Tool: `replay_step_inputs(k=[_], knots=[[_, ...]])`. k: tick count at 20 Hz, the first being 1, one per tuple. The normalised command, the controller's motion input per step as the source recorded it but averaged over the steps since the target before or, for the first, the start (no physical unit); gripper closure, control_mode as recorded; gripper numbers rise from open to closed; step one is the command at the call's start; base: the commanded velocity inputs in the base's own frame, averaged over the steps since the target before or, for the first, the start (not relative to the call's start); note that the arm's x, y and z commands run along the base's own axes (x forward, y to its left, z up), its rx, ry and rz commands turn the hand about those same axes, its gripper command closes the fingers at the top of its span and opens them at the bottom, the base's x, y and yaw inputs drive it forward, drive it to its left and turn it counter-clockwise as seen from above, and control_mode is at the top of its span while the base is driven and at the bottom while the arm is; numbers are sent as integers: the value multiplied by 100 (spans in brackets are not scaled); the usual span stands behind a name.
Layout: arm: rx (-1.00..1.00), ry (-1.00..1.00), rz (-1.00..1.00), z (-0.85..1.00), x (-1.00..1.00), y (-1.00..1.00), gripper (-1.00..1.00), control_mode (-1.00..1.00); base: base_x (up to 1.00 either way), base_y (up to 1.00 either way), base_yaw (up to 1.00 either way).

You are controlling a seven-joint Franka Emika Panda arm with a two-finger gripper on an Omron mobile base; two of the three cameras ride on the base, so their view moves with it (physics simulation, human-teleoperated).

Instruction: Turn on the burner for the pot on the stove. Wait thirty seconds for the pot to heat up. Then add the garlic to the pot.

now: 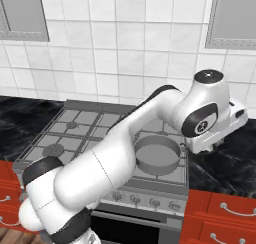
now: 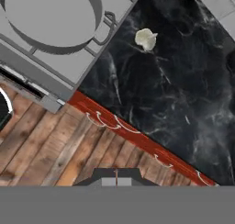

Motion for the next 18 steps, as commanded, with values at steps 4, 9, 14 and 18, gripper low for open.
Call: replay_step_inputs(k=[4, 9, 14, 18], knots=[[28, 31, -1, 5, 10, -3, 100, -100, 0, 0, 0], [31, 10, -9, -30, 24, 0, 100, -100, 0, 0, 0], [4, 0, -16, -34, 56, -1, -100, -100, 0, 0, 0], [3, 9, -14, -14, 32, -19, -100, -100, 0, 0, 0]])
